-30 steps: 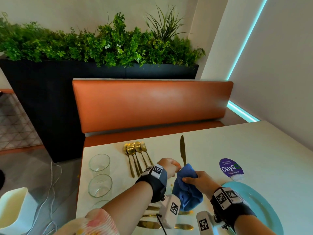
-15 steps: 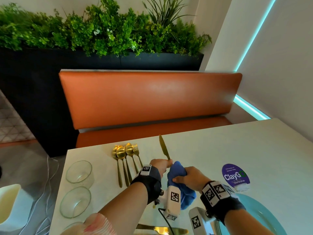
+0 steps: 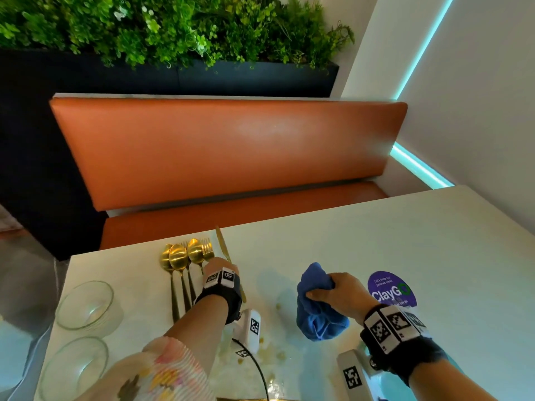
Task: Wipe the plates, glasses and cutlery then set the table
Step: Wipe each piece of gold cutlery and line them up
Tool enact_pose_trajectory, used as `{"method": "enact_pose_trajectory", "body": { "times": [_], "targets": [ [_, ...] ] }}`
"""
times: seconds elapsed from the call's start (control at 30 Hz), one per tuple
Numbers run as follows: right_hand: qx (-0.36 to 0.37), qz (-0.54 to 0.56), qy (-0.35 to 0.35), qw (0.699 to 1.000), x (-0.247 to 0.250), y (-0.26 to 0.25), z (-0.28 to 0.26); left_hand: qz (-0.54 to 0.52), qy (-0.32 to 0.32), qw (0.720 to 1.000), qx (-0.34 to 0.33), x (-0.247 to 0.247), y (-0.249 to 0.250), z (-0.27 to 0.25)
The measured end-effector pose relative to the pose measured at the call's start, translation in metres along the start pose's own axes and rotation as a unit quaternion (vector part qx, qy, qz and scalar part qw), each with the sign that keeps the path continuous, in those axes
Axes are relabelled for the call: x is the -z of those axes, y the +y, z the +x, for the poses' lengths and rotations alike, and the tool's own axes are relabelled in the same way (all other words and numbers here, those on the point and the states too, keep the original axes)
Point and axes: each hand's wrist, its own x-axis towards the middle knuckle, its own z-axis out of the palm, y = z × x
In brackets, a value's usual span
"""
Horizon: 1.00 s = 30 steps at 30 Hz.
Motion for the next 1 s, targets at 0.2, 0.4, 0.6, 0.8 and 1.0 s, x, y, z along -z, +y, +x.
{"method": "enact_pose_trajectory", "body": {
  "times": [0.2,0.4,0.6,0.8,1.0],
  "targets": [
    [-0.009,0.01,-0.003,1.0,-0.001,0.003,0.002,0.046,0.064,0.997,-0.027,-0.007,-0.004,-0.004],
    [-0.018,0.017,0.005,1.0,0.0,0.006,-0.005,0.05,0.053,0.997,0.009,-0.008,-0.006,0.006],
    [-0.031,0.017,0.024,0.999,0.003,0.01,-0.023,0.035,0.07,0.996,0.032,-0.012,-0.01,0.0],
    [-0.035,0.054,0.048,0.997,0.004,0.012,-0.05,0.042,0.032,0.998,-0.045,-0.006,-0.009,-0.032],
    [-0.033,0.099,0.058,0.993,-0.017,0.012,-0.088,0.17,-0.095,0.97,-0.142,-0.017,-0.026,-0.088]
  ]
}}
